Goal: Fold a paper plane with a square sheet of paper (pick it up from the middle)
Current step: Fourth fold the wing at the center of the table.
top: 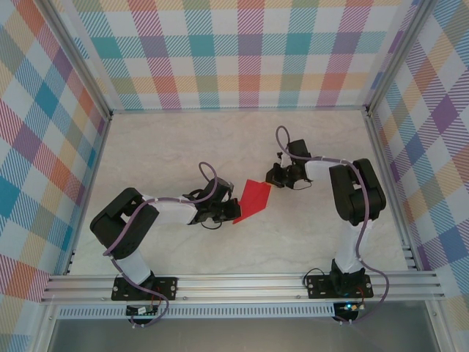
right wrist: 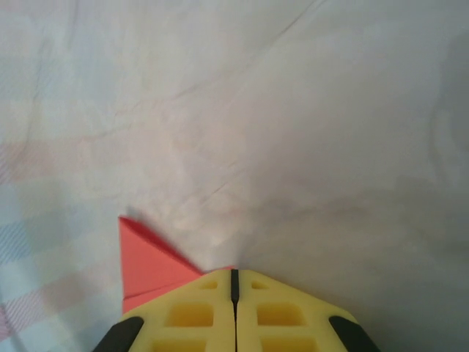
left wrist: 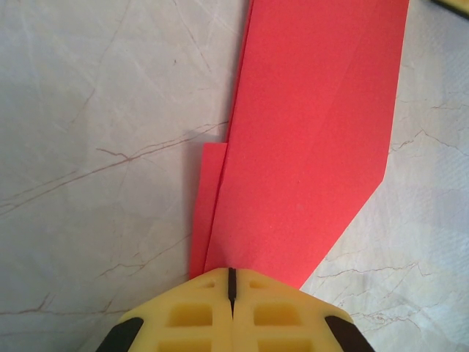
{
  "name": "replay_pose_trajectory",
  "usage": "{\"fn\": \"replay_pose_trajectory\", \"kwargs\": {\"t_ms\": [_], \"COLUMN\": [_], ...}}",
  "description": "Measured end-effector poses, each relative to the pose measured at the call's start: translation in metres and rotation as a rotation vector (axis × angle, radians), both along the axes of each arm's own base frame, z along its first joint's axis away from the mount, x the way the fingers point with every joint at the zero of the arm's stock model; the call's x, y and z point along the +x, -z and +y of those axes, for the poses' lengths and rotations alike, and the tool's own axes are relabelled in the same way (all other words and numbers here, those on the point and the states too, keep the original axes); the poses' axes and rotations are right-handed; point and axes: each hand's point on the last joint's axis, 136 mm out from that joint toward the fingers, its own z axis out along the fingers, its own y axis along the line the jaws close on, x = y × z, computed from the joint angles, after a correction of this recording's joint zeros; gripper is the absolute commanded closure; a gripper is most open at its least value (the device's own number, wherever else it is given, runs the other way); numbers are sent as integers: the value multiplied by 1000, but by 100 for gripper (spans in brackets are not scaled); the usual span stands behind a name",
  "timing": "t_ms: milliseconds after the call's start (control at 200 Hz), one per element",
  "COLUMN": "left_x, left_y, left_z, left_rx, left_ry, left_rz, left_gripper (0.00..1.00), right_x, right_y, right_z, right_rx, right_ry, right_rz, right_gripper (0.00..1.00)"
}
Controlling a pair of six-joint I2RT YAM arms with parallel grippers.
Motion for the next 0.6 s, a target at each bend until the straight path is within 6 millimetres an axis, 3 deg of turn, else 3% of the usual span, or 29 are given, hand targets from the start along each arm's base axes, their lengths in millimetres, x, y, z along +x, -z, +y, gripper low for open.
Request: {"fn": "replay_pose_trajectory", "kwargs": {"t_ms": [120,235,415,600], "left_x": [0,-3,-1,11], "left_y": [-1,-2,-21,-55], "left_z": [0,1,4,9], "left_rx": [0,15,34,22], "left_ry": [0,4,-10,-59], "left_rz": [0,19,13,-76], "left_gripper": [94,83,61,43], "right_x": [8,5,-24,-66], "right_y": [-3,-22,-59,-48], "right_z": [-11,-15,-16,8], "right_rx": [-42,-47,-1,33], "right_ry": [31,49,64,32], "right_rz": [-18,-58,-115,-31], "right_gripper": [87,73,51,46]}}
